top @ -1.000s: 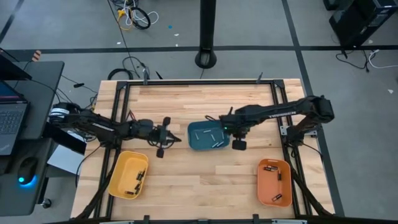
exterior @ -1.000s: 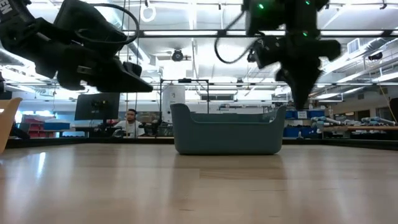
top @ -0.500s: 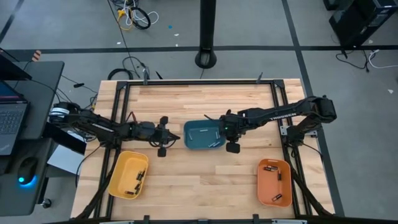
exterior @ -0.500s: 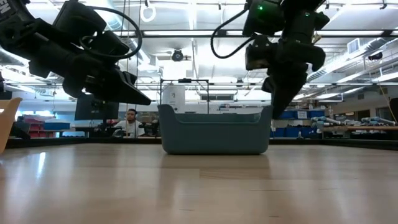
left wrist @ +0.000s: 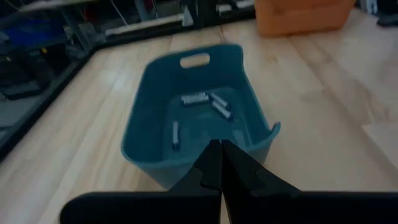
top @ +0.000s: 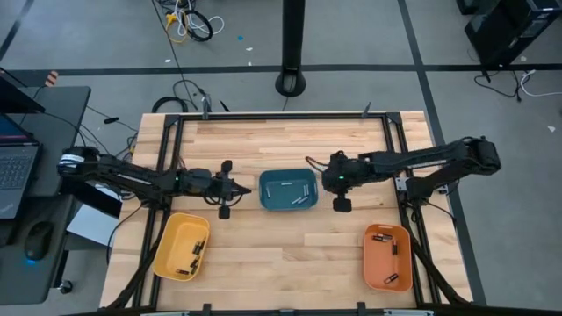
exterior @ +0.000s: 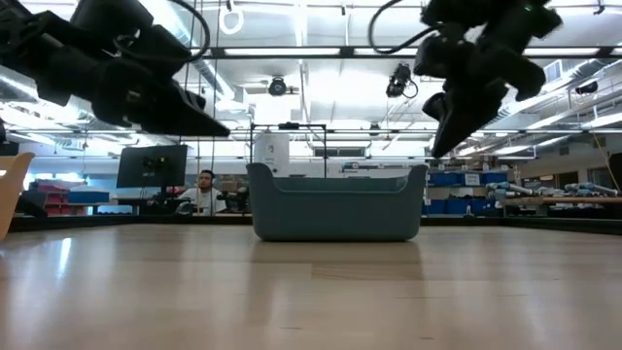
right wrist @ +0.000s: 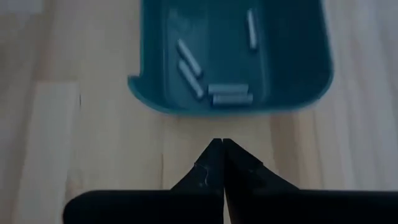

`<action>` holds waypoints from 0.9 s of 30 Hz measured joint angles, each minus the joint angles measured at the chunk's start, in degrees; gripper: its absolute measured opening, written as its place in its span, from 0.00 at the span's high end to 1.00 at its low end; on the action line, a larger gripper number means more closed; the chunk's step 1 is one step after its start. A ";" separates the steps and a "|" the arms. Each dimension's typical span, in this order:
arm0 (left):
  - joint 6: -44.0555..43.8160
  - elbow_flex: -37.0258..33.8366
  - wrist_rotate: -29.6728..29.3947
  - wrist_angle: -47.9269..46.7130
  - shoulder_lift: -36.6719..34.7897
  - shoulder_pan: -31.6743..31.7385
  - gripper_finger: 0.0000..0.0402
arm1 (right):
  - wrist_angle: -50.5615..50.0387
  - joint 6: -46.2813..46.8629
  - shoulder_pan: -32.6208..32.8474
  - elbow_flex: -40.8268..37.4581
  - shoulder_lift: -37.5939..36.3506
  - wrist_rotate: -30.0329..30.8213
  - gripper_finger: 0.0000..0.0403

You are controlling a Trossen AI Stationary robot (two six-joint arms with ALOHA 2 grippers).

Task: Sort batteries
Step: Return to Home Position

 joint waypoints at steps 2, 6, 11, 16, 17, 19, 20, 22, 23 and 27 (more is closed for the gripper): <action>0.16 0.00 0.44 -0.07 -1.58 0.03 0.99 | 7.53 -2.56 -0.02 -4.74 -3.23 0.00 0.99; 0.23 0.00 4.29 -0.11 -3.76 0.31 0.99 | 28.17 -5.61 -0.78 -14.76 -7.34 -4.75 0.99; 0.23 -0.02 8.19 -0.03 -4.32 0.81 0.99 | 42.44 -5.68 -2.05 -23.25 -9.97 -7.52 0.99; 0.23 -0.02 9.96 1.54 -4.30 2.23 0.99 | 51.88 -6.22 -4.11 -29.89 -11.71 -8.68 0.99; 0.23 -0.02 11.33 2.13 -4.30 2.72 0.99 | 53.74 -6.22 -4.96 -31.29 -11.85 -9.59 0.99; 0.23 -0.02 13.86 3.04 -4.30 3.85 0.99 | 58.08 -5.67 -6.91 -34.27 -11.98 -12.08 0.99; 0.10 -0.02 14.52 3.11 -4.30 4.36 0.99 | 60.60 -5.06 -7.82 -35.76 -11.98 -13.42 0.99; -0.07 -0.02 15.43 3.27 -4.30 5.41 0.99 | 64.35 -4.02 -9.22 -38.41 -11.98 -15.50 0.99; -0.26 -0.02 15.58 3.44 -4.33 5.83 0.99 | 66.00 -3.57 -9.73 -39.61 -11.98 -15.85 0.99; -1.44 -0.92 15.67 3.84 -5.72 6.25 0.99 | 70.99 -2.06 -10.29 -43.28 -12.88 -16.03 0.99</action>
